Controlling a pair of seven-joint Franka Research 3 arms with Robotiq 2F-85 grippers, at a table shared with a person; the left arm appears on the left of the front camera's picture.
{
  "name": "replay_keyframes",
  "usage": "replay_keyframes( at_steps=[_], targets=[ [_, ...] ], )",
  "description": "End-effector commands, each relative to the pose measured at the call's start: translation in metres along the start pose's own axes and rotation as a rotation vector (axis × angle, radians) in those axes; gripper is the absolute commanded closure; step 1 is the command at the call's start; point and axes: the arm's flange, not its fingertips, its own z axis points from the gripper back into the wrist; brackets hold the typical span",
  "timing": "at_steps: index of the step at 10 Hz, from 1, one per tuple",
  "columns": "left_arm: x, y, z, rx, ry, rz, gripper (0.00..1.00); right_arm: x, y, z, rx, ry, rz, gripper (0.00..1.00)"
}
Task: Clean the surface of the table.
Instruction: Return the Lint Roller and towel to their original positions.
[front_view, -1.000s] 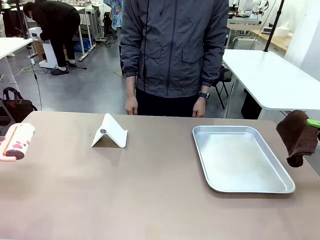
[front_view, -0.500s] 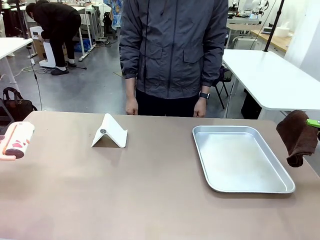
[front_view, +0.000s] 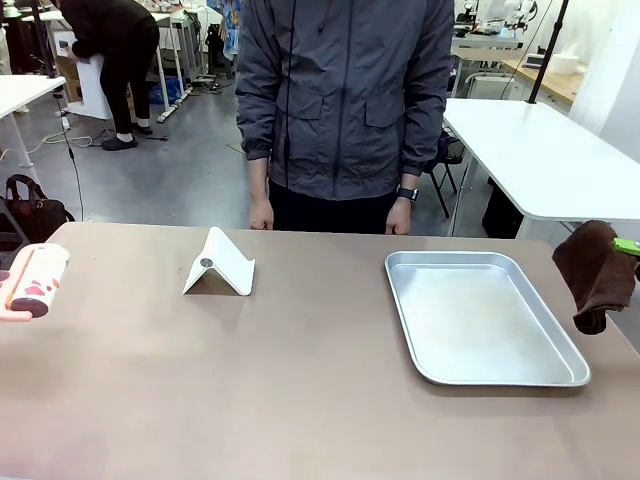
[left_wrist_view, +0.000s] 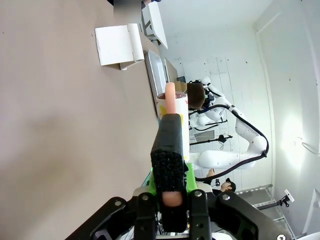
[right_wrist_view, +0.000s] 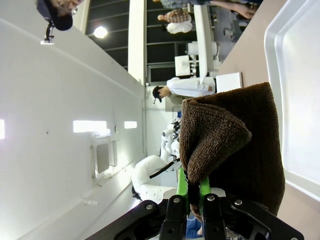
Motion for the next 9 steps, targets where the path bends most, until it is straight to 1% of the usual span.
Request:
replay_keyframes(
  at_steps=[1, 2, 3, 4, 5, 6, 7, 8, 9],
  targets=[
    [-0.003, -0.005, -0.002, -0.007, -0.003, -0.007, 0.78, 0.001, 0.007, 0.000, 0.019, -0.004, -0.015, 0.90],
    [0.000, 0.000, 0.000, 0.000, 0.000, 0.000, 0.78, 0.000, 0.000, 0.000, 0.000, 0.000, 0.000, 0.90],
    [0.012, -0.014, -0.014, -0.059, 0.079, -0.040, 0.78, 0.001, 0.009, -0.014, -0.023, 0.011, 0.017, 0.90],
    [0.028, -0.040, -0.030, -0.050, 0.134, -0.063, 0.78, 0.008, 0.022, -0.042, -0.049, 0.061, 0.038, 0.90],
    [0.042, -0.069, -0.048, -0.009, 0.174, -0.064, 0.78, 0.015, 0.032, -0.069, -0.097, 0.067, 0.052, 0.90],
    [0.052, -0.097, -0.068, 0.046, 0.209, -0.061, 0.78, 0.019, 0.041, -0.101, -0.134, 0.120, 0.064, 0.90],
    [0.062, -0.126, -0.088, 0.122, 0.222, -0.034, 0.78, 0.023, 0.050, -0.137, -0.160, 0.144, 0.085, 0.90],
    [0.071, -0.154, -0.109, 0.182, 0.226, -0.028, 0.78, 0.021, 0.056, -0.179, -0.169, 0.148, 0.111, 0.90],
    [0.078, -0.184, -0.140, 0.256, 0.214, -0.031, 0.78, 0.013, 0.058, -0.230, -0.207, 0.188, 0.156, 0.90]
  ],
)
